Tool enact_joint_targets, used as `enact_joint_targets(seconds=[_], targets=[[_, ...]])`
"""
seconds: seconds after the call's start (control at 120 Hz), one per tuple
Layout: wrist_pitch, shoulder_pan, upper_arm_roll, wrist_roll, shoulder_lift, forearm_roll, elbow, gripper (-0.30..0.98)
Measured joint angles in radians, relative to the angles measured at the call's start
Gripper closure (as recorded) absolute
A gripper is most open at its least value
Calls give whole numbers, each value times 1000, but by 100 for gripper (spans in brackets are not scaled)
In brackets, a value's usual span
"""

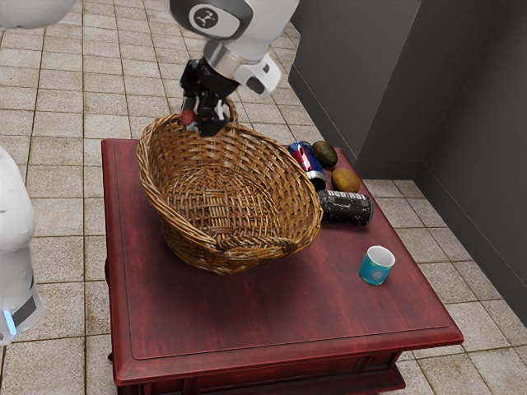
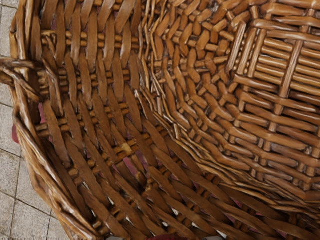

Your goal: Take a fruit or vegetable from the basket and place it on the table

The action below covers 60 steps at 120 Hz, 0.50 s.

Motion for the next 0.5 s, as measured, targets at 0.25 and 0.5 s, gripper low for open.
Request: enact_joint_targets(seconds=[0.25, 0.5], targets=[[-11, 71, 47, 11, -45, 10, -3, 54], [-28, 223, 149, 88, -110, 48, -6, 53]])
